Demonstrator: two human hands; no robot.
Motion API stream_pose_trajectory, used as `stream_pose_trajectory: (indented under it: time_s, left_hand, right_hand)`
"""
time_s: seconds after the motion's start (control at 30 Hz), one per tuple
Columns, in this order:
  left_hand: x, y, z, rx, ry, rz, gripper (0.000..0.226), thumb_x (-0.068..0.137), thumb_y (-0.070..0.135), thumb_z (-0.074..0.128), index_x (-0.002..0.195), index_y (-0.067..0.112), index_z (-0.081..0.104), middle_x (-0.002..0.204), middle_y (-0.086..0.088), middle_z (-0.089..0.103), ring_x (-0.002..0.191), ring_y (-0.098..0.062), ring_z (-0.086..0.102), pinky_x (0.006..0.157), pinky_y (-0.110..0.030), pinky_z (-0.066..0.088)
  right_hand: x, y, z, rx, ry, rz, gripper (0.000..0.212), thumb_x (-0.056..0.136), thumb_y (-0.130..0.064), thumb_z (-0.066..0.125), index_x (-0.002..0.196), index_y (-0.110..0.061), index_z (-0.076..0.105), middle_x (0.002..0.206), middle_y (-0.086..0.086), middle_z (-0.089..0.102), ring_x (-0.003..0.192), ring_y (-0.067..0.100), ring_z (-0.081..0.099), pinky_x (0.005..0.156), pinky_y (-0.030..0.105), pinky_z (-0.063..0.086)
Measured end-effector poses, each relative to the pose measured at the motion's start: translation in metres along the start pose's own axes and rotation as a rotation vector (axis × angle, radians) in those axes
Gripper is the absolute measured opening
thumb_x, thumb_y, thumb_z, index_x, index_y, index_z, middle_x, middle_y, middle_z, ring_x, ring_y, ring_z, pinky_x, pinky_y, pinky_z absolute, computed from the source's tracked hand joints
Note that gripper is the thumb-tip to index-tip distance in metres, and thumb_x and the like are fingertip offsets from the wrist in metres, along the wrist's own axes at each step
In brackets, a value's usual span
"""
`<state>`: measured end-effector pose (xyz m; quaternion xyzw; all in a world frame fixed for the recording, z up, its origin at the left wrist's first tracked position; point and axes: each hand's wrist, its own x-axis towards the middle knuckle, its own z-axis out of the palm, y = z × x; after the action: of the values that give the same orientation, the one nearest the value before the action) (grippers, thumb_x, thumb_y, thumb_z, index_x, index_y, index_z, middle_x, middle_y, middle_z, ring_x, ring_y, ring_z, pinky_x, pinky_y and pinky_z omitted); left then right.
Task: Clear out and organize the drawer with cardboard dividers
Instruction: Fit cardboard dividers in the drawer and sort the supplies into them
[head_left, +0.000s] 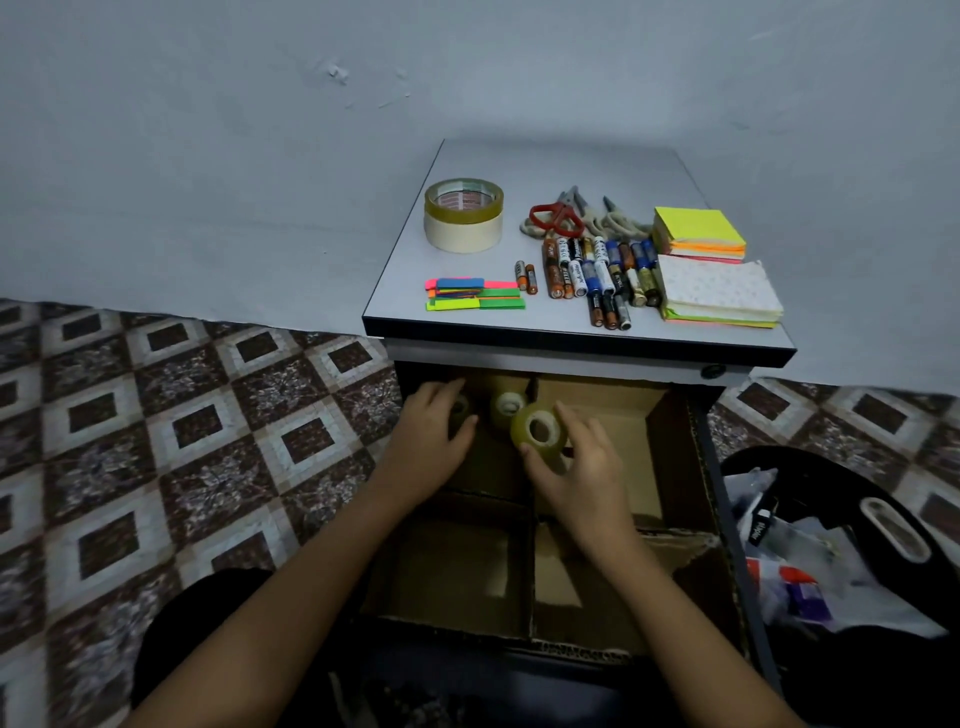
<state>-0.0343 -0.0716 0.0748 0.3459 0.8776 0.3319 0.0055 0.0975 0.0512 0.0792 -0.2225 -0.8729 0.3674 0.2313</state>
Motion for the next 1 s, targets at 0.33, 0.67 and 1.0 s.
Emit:
stream_pose_trajectory:
  time_s: [0.33, 0.67, 1.0]
  left_hand:
    - [-0.031, -0.039, -0.003, -0.026, -0.006, -0.19, 0.052, 0.099, 0.029, 0.042, 0.145, 0.008, 0.031, 0.149, -0.011, 0.033, 0.137, -0.023, 0.031, 0.111, -0.033, 0.027]
    - [-0.035, -0.041, 0.0, -0.102, 0.006, -0.255, 0.051, 0.1, 0.028, 0.037, 0.148, 0.013, 0.026, 0.148, -0.009, 0.037, 0.135, -0.023, 0.036, 0.106, -0.032, 0.034]
    - [-0.034, -0.042, 0.001, -0.115, 0.032, -0.247, 0.05, 0.1, 0.028, 0.039, 0.147, 0.014, 0.03, 0.144, -0.008, 0.042, 0.13, -0.021, 0.042, 0.102, -0.031, 0.037]
  right_hand:
    - [0.059, -0.021, 0.047, -0.213, -0.205, -0.085, 0.048, 0.085, -0.034, 0.064, 0.124, -0.009, 0.051, 0.122, 0.008, 0.056, 0.114, 0.022, 0.049, 0.095, 0.033, 0.044]
    - [0.079, -0.023, 0.088, -0.429, -0.281, 0.017, 0.043, 0.089, -0.039, 0.055, 0.121, -0.01, 0.051, 0.125, 0.01, 0.057, 0.124, 0.029, 0.04, 0.097, 0.039, 0.033]
    - [0.08, -0.02, 0.093, -0.496, -0.268, 0.056, 0.048, 0.09, -0.046, 0.051, 0.123, -0.011, 0.052, 0.13, 0.009, 0.055, 0.132, 0.029, 0.03, 0.1, 0.041, 0.027]
